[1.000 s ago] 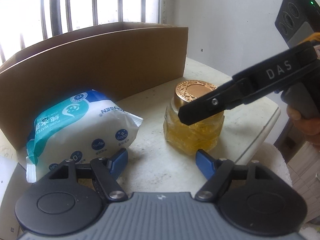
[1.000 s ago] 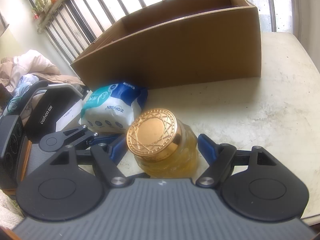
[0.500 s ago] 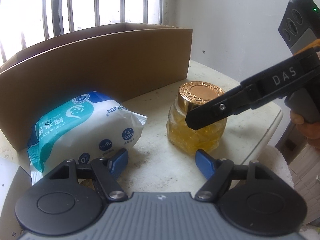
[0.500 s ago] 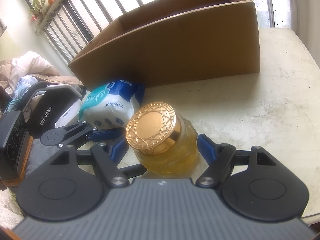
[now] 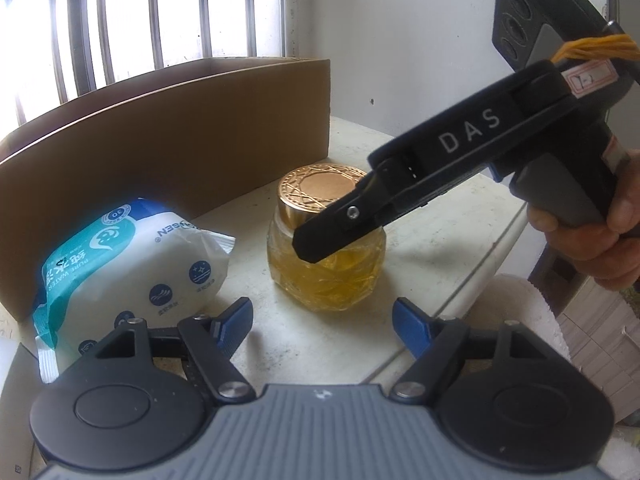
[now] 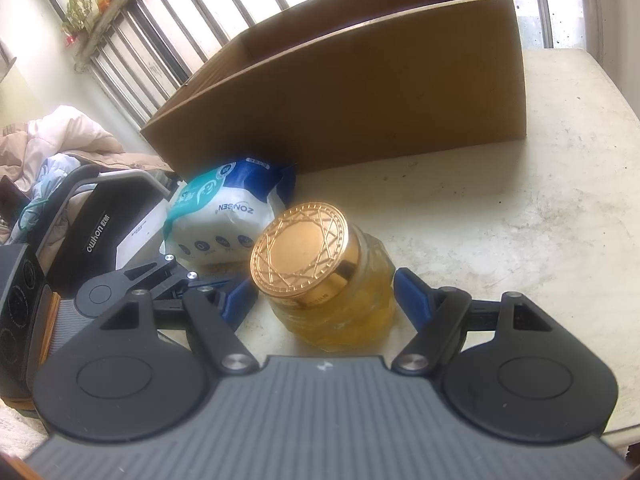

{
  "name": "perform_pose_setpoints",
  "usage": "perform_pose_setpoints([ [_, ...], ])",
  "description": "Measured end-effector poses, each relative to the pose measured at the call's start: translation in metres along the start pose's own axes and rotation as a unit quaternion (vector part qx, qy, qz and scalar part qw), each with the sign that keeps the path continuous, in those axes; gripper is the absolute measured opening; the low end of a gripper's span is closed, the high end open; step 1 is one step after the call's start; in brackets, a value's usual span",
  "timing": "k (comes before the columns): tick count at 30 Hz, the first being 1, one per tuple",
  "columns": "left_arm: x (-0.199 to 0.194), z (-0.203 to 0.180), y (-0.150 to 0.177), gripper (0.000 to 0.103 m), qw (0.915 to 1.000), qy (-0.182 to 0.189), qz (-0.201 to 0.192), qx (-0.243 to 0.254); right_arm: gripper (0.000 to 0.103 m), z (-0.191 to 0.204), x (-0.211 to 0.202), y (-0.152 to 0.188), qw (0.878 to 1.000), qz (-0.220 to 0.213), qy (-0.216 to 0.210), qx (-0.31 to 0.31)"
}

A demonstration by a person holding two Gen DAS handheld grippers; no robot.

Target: Organize objects

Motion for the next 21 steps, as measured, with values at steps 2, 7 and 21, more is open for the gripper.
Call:
perform_pose_setpoints([
  [2, 0.003, -0.004, 0.001, 0.078, 1.0000, 0.000, 0.000, 0.007, 0.074, 0.001, 0.000, 0.000, 1.000, 0.000, -0.001, 0.001],
  [7, 0.007, -0.011, 0.003, 0.078, 0.9999, -0.003, -0.001, 0.015, 0.073, 0.003, 0.001, 0.001, 1.000, 0.002, -0.007, 0.003],
  [21, 0.011, -0.009, 0.005, 0.078, 0.9998, -0.016, -0.005, 0.009, 0.072, 0.007, 0.003, 0.000, 1.000, 0.006, -0.019, 0.008],
])
Point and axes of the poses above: each gripper's, at about its wrist camera, not at the fingertips, and x roughly the way its jaws point, z to its left, y to its underside, the point moved 1 cm from there along x, roughly the way its jaws point, and after that the axes turned 14 degrees about -x, right-handed, at the moved point
